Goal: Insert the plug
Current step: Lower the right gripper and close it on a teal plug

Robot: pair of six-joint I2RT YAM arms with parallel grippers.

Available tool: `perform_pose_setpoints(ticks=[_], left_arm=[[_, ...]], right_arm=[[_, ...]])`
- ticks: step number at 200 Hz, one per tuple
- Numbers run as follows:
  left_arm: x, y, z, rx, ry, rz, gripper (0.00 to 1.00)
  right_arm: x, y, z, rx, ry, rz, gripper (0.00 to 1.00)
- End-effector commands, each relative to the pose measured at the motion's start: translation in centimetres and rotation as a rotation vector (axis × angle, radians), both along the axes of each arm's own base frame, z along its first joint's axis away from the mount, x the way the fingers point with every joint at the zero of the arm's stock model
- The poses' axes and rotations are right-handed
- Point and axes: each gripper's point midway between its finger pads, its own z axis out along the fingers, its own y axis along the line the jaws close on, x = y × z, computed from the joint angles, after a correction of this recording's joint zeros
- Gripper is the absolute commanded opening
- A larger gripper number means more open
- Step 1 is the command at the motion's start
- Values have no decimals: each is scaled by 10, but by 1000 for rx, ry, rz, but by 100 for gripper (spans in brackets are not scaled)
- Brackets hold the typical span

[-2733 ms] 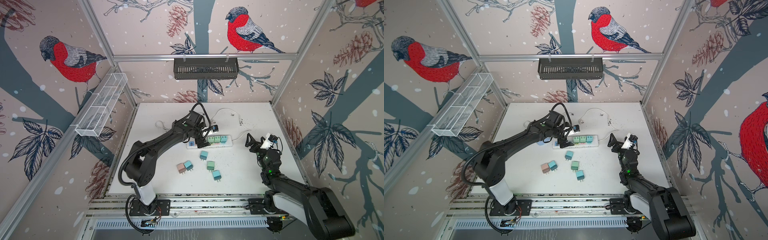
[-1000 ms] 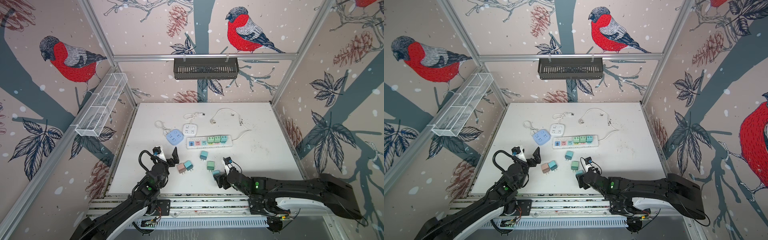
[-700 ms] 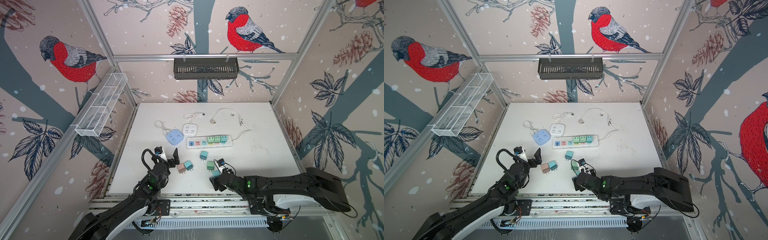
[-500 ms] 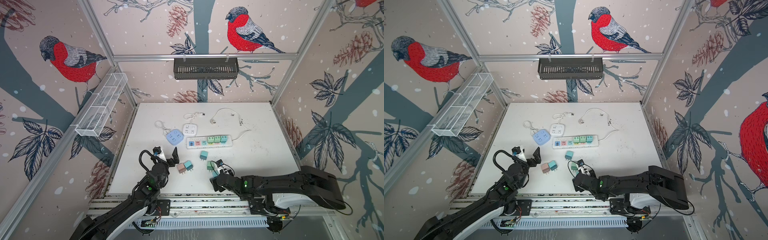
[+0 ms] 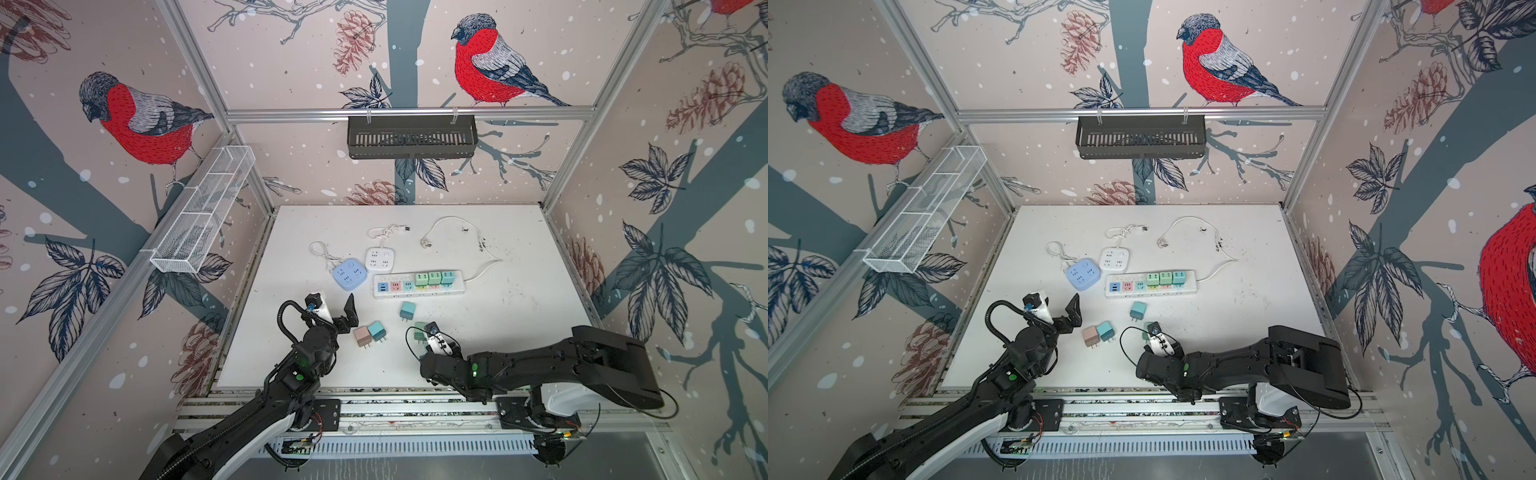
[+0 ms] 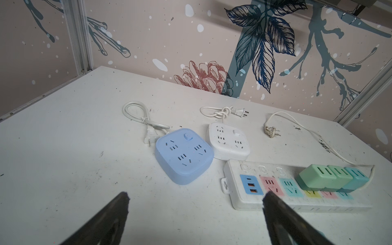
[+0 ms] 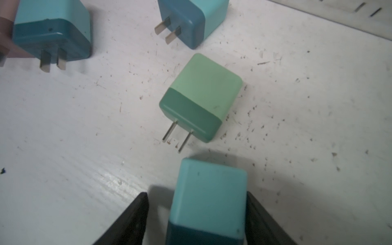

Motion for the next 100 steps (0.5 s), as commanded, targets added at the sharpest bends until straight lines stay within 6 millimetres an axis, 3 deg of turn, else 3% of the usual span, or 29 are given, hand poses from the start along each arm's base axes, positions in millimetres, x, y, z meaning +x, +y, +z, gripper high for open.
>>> perform_pose_setpoints(ticks=[1, 51, 100], left_arm=[[-2, 5, -4, -17, -11, 22, 98], [-2, 3, -4, -15, -14, 8, 98], [-3, 4, -4, -18, -17, 11, 98]], right_arm=[[-3, -19, -15, -101, 23, -27, 60], [-4, -19, -19, -72, 33, -43, 32], [2, -15, -5, -34, -9, -47, 25]])
